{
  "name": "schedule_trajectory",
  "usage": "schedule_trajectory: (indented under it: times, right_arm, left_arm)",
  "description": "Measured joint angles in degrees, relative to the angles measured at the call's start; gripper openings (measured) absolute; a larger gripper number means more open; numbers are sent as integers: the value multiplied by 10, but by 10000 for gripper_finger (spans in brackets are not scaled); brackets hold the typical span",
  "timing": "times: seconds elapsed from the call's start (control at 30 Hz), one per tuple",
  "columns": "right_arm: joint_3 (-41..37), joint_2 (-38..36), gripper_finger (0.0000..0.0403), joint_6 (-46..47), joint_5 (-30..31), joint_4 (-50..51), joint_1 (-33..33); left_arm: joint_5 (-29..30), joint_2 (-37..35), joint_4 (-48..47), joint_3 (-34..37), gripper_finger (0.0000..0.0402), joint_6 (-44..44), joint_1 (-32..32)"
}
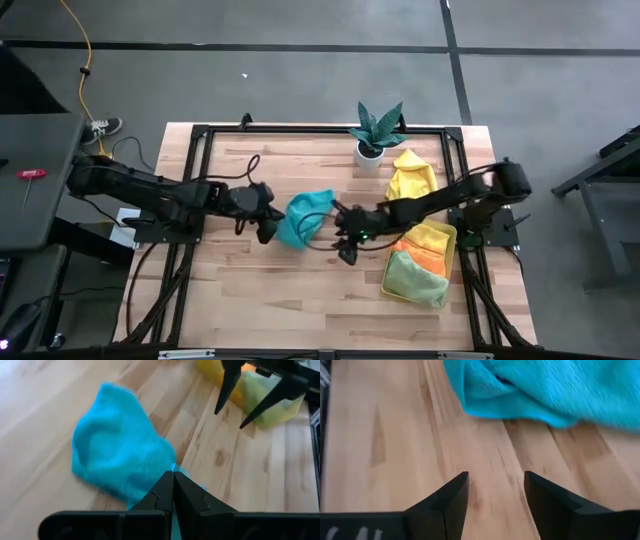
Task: Fold microfiber towels
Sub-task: Fold the blue microfiber cloth
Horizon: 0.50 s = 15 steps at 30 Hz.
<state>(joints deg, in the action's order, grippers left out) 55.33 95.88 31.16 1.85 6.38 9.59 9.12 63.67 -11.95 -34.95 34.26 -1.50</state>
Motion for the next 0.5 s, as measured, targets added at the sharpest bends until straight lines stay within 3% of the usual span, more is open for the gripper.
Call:
schedule_trajectory:
  times: [0.23,0.4,0.5]
  right_arm:
    - [109,121,189,-159,84,27,-7]
    - [195,189,189,-211,172,94,-17]
    - [233,220,188,-247,192,141,-18]
  left_arm:
    - [19,-36,-7,20,0,16,9]
    - [29,-60,-21,20,0,18,8]
    - [35,-71,-22,20,0,22,8]
